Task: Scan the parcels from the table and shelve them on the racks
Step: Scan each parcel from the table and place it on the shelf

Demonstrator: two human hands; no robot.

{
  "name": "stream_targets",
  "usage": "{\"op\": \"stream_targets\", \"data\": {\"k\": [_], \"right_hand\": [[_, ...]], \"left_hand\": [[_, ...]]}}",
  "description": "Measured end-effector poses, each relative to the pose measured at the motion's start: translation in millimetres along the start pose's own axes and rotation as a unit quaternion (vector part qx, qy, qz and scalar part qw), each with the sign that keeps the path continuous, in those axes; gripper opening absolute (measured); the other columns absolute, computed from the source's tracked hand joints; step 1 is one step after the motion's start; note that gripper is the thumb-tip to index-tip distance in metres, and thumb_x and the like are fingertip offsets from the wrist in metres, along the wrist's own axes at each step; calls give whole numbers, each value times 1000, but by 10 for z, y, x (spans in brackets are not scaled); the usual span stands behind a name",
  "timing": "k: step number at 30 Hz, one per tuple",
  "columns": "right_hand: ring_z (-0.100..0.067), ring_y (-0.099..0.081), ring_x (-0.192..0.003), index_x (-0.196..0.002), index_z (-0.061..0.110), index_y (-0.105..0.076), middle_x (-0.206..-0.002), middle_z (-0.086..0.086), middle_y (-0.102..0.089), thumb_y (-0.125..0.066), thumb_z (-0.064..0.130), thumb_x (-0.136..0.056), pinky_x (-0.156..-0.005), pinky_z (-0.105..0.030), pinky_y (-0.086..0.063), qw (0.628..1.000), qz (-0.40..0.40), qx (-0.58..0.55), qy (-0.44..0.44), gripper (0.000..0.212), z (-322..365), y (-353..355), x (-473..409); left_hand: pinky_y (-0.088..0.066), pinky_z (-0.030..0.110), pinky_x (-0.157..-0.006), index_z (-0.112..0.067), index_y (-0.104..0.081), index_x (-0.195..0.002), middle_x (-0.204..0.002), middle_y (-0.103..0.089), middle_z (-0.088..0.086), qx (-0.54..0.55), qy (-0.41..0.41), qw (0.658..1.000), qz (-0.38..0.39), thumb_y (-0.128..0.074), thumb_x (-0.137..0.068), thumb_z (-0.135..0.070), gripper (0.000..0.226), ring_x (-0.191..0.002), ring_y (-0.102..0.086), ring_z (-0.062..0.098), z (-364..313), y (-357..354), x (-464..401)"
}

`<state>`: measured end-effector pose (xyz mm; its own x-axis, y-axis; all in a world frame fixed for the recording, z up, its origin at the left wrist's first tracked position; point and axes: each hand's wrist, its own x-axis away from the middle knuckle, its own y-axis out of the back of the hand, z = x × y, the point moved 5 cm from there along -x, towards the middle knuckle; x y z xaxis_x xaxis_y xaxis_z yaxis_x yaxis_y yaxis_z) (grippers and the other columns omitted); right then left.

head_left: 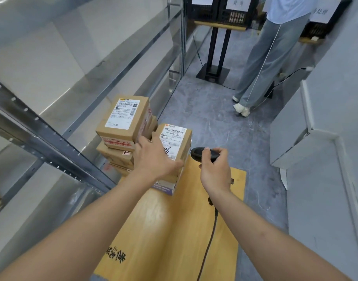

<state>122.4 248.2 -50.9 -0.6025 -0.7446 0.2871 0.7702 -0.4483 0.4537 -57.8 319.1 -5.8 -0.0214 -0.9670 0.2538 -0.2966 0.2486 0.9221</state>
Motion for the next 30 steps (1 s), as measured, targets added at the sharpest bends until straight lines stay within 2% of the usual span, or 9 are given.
{"op": "stream_targets", "data": {"k": [4, 9, 12, 15, 17, 20, 24, 27, 30], "right_hand": [[-20, -70, -86, -117, 30, -45, -93, 9, -68, -44, 58, -103, -82, -50, -58, 1000, 1, 22, -10, 32, -62, -117, 67], [-18, -68, -87, -120, 29, -44, -94, 4, -70, -44, 57, -104, -82, -48, -57, 1000, 2, 21, -10, 32, -49, -161, 71], [-18, -68, -86, -120, 29, -44, -94, 5, -70, -44, 56, -105, -81, -48, -57, 1000, 1, 21, -8, 31, -42, -171, 81], [-18, -69, -85, -121, 28, -44, -95, 4, -70, -44, 56, -105, -81, -48, -57, 1000, 2, 23, -5, 32, -58, -176, 100], [-19, -68, -85, -122, 27, -44, -95, 3, -71, -44, 56, -105, -81, -48, -57, 1000, 1, 26, -6, 33, -67, -171, 108], [-22, -69, -85, -121, 28, -43, -95, 2, -72, -44, 56, -104, -79, -46, -56, 999, 2, 29, -14, 34, -91, -144, 123], [-21, -69, -85, -122, 28, -43, -96, 3, -72, -45, 56, -104, -77, -43, -55, 999, 0, 38, -18, 33, -129, -61, 172], [-19, -70, -85, -122, 28, -44, -96, 6, -70, -45, 56, -105, -80, -43, -55, 999, -5, 33, -25, 32, -136, -1, 263], [-18, -71, -87, -119, 29, -45, -97, 12, -66, -44, 57, -104, -84, -50, -58, 999, -22, 11, -28, 31, -81, 99, 401]], "left_hand": [[-31, 44, -114, -7, -25, -156, -146, -31, 21, 57, 32, 997, 44, -78, -70, -72, 120, -140, -31, 43, 111, -117, 125], [-47, 41, -101, -26, -55, -135, -131, -55, 10, 234, 20, 971, 34, -59, -95, -53, 48, -121, -56, 29, 435, -287, -23], [-51, 44, -103, -48, -51, -131, -131, -61, 1, 325, 13, 945, 47, -54, -84, -65, 50, -113, -63, 15, 595, -416, -47], [-43, 46, -116, -72, -43, -126, -139, -61, -16, 423, -5, 902, 89, -58, -86, -66, 43, -133, -55, 9, 605, -564, -7], [-33, 50, -122, -81, -32, -131, -153, -50, -19, 432, -22, 896, 99, -58, -88, -66, 53, -147, -40, 11, 579, -617, 4], [-28, 57, -123, -78, -18, -145, -162, -37, -16, 407, -42, 907, 100, -54, -87, -62, 70, -153, -28, 18, 575, -664, -29], [-20, 46, -129, -70, 2, -153, -163, -23, -32, 370, -114, 913, 130, -51, -102, -42, 79, -156, -21, 8, 474, -516, 82], [-12, 45, -131, -68, 1, -155, -171, -11, -24, 318, -172, 924, 126, -46, -110, -38, 71, -158, -10, 4, 495, -441, 126], [-16, 51, -130, -68, -2, -155, -172, -19, -16, 293, -214, 925, 110, -47, -109, -44, 69, -159, -16, 12, 540, -381, 201]]}}
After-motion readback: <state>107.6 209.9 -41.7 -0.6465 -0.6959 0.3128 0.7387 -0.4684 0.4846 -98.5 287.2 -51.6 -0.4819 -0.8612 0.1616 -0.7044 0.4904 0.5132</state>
